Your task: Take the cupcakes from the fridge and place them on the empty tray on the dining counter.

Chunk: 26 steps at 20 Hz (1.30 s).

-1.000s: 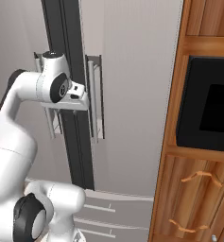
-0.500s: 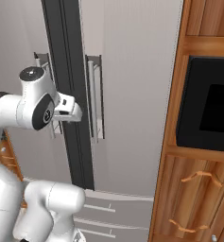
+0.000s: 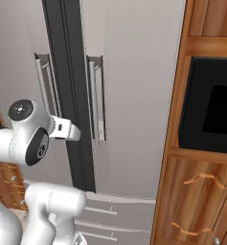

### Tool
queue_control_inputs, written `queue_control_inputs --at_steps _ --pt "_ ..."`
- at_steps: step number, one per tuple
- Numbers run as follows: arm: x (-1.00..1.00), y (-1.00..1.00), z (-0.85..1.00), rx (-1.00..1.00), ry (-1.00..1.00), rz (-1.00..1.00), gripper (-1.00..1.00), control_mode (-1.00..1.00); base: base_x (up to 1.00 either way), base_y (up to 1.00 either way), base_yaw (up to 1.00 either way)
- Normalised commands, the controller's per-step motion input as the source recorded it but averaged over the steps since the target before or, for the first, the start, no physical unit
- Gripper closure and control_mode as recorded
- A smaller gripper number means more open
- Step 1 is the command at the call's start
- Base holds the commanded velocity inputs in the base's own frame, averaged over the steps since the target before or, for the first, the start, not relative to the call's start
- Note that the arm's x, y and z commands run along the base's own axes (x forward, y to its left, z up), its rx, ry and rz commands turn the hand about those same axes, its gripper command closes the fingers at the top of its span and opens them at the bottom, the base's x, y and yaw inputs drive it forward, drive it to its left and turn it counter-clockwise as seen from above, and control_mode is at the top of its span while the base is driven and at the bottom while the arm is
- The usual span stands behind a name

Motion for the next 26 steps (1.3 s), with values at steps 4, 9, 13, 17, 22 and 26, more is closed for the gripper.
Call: queue_control_inputs --at_steps 4,9,13,17,22,26 --pt "0.00 0.00 0.00 0.00 0.00 -0.01 -1.00 1.00 0.00 0.00 -0.01" --pt "0.00 0.00 0.00 0.00 0.00 0.00 -1.00 1.00 -0.28 -0.04 0.00" --pt "0.00 0.00 0.00 0.00 0.00 0.00 -1.00 1.00 -0.78 0.00 0.00" --pt "0.00 0.00 0.00 0.00 0.00 0.00 -1.00 1.00 -0.74 0.00 0.00" --pt "0.00 0.00 0.00 0.00 0.00 0.00 -1.00 1.00 -0.60 0.00 0.00" --pt "-0.06 -0.19 0.00 0.01 -0.11 -0.03 -1.00 -1.00 -0.09 -0.01 0.00"
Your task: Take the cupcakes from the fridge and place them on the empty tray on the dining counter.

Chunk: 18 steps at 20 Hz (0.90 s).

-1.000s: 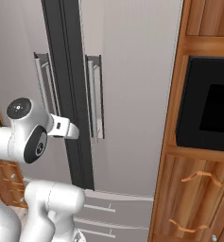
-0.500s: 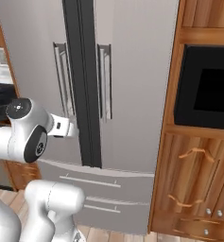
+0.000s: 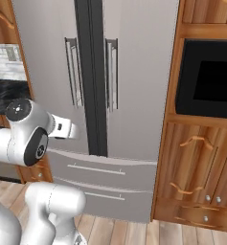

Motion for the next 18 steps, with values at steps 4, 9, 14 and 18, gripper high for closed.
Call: queue_control_inputs --at_steps 4,9,14,18 --pt "0.57 -0.31 0.20 0.06 -0.18 -0.12 -1.00 -1.00 0.00 0.00 0.00" --pt "0.99 -0.11 0.30 0.06 -0.11 -0.11 -1.00 -1.00 0.00 0.00 0.00" --pt "0.59 -0.26 0.25 0.02 -0.25 -0.11 -1.00 -1.00 0.00 0.00 0.00" --pt "0.01 -0.28 0.38 0.03 -0.16 0.00 -1.00 -1.00 0.00 0.00 0.00"
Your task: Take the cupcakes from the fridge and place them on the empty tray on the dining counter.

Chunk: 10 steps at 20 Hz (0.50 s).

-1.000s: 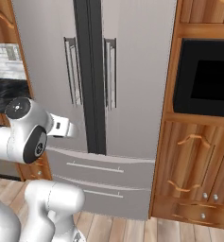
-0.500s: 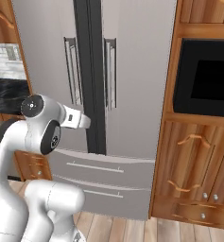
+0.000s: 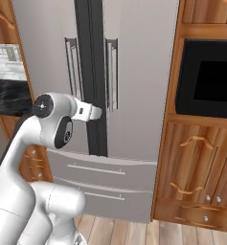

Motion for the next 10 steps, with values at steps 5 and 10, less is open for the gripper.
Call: queue_control_inputs --at_steps 5,10 --pt "0.06 -0.12 0.43 0.00 -0.17 -0.01 -1.00 -1.00 0.00 0.00 0.00" --pt "0.48 -0.04 0.19 0.00 -0.35 0.00 -1.00 -1.00 0.00 0.00 0.00"
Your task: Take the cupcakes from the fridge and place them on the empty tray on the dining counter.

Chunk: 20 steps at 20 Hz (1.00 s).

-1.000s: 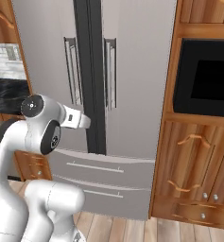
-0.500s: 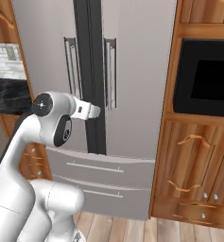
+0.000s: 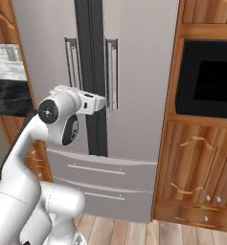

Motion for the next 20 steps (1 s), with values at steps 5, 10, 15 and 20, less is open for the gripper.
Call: queue_control_inputs --at_steps 5,10,15,20 --pt "0.65 -0.07 0.20 0.00 -0.26 0.00 -1.00 -1.00 0.00 0.00 0.00" --pt "0.51 -0.22 0.39 0.00 -0.03 -0.03 -1.00 -1.00 0.00 0.00 0.00" --pt "0.79 -0.07 0.22 0.00 0.12 0.00 -1.00 -1.00 0.00 0.00 0.00" --pt "0.80 0.00 -0.02 0.00 0.03 0.04 -1.00 -1.00 0.00 0.00 0.00"
